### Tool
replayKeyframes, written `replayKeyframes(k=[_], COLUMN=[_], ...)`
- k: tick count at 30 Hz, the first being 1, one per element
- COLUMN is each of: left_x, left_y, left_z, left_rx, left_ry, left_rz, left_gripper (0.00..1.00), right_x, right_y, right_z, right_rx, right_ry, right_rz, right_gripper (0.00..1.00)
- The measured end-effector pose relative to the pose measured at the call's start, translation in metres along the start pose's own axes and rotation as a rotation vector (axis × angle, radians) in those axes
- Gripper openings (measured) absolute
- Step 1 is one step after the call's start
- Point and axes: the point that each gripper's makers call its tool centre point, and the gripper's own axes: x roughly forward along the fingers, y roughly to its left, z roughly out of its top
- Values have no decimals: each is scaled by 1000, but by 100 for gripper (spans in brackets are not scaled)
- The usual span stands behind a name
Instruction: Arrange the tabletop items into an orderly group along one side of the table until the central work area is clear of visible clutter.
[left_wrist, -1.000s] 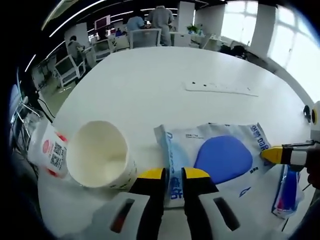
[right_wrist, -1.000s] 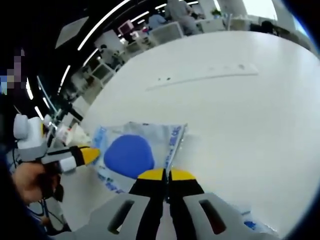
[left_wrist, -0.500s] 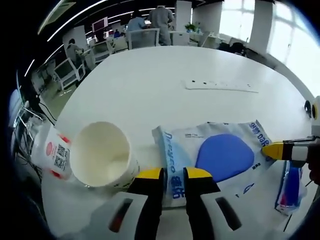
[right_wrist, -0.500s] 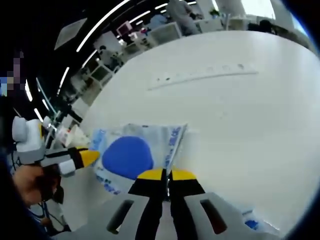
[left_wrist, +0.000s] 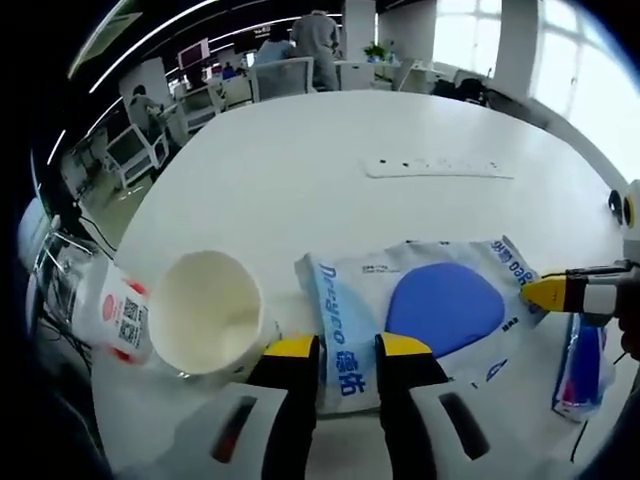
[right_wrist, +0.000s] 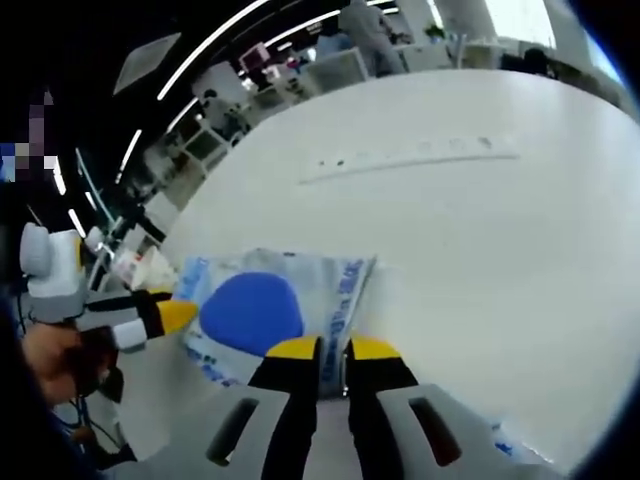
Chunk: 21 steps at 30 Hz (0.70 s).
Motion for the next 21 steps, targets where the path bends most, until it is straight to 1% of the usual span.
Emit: replayKeyframes(k=[3, 7, 14, 21], left_x=[-3, -4, -3, -6], left_y=[-1, -2, -5, -6], left_z=[1, 2, 1, 3], left_rx=[5, 31, 42, 62], left_ry=[-4, -7, 2, 2], left_rz=[0, -1, -18, -13], left_gripper=[23, 25, 27, 29], right_x=[-1, -3, -5, -7], right_y=[0, 0, 2, 1], right_z=[2, 6, 7, 8], right_rx=[-17, -31, -41, -41], right_ry=[-7, -22, -31, -32], right_rz=[-4, -6, -7, -13], right_gripper=[10, 14, 15, 16])
